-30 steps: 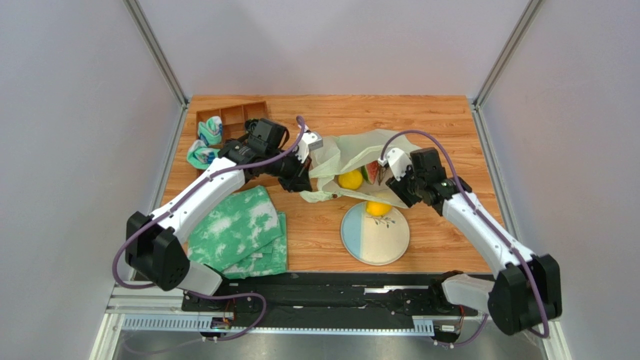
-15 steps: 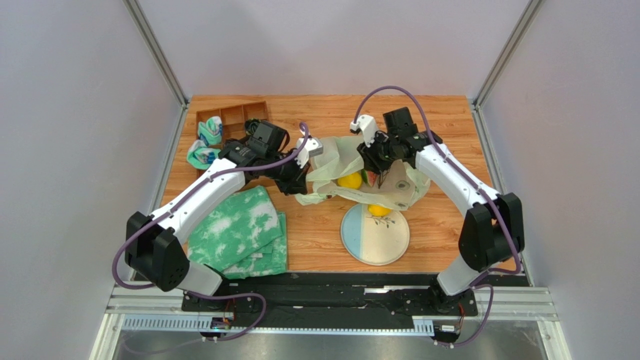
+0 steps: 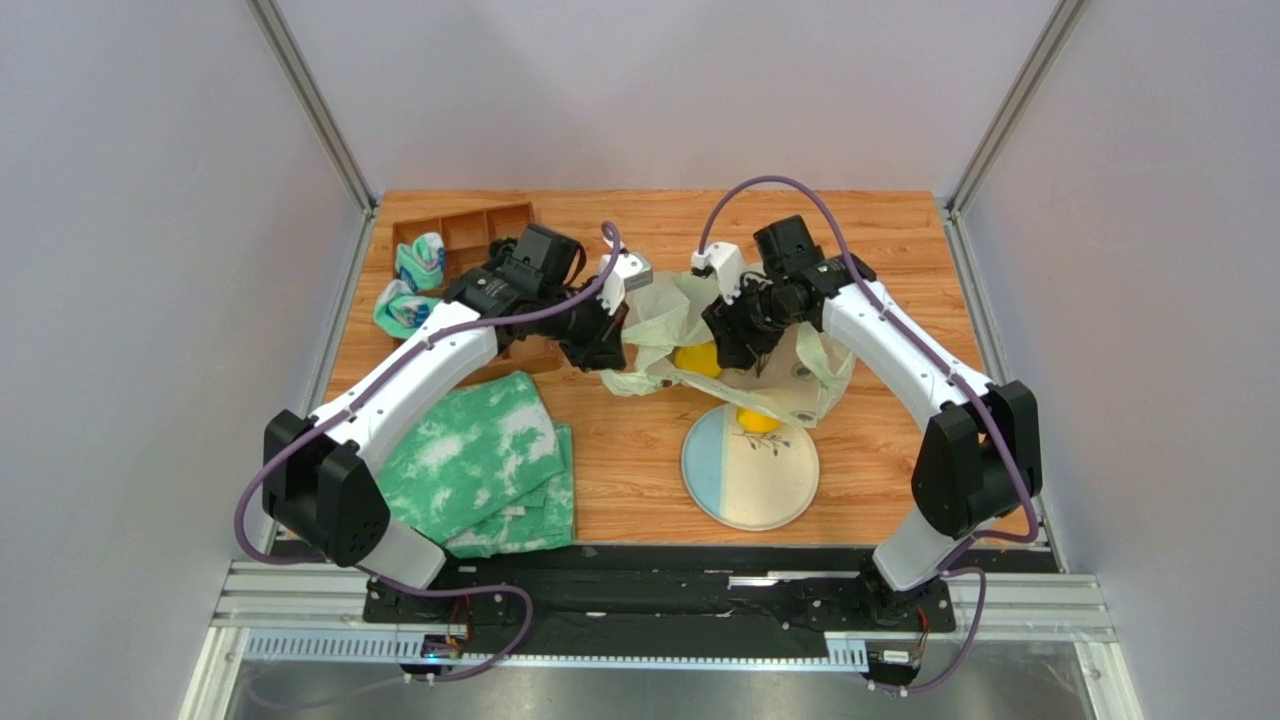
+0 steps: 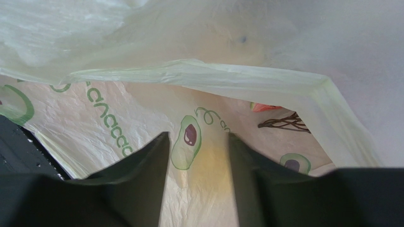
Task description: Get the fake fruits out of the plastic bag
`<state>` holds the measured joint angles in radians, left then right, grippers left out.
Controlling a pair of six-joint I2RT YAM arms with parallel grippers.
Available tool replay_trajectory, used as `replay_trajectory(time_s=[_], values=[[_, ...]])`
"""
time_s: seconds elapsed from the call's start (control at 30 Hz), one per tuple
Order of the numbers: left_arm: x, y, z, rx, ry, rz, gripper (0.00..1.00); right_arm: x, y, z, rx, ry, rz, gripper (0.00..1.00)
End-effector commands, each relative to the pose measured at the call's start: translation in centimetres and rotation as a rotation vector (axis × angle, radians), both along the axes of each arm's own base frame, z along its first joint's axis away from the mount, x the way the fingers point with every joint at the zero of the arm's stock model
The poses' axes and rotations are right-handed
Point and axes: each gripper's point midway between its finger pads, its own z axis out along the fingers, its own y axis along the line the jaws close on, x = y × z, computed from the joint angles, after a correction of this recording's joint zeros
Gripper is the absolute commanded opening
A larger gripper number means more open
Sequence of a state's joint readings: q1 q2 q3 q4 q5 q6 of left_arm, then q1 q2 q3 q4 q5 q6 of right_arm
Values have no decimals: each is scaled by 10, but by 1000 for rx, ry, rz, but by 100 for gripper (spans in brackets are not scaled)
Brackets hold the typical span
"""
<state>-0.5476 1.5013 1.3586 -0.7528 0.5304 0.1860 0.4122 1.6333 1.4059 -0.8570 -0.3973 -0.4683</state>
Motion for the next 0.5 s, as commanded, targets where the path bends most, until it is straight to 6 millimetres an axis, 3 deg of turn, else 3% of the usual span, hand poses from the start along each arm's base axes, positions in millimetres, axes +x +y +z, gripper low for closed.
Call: replay_trajectory(time_s=[0.0,0.13,0.47], values=[[7,-14,29,-113,33,45,0,18,13,1,16,-24,-60,64],[4,-18,33,-159,71,41,0,35,19,-16,-8,2,-94,73],[8,-11,30,-114,25,34,0,68,37,-47,4,46,-160,76]])
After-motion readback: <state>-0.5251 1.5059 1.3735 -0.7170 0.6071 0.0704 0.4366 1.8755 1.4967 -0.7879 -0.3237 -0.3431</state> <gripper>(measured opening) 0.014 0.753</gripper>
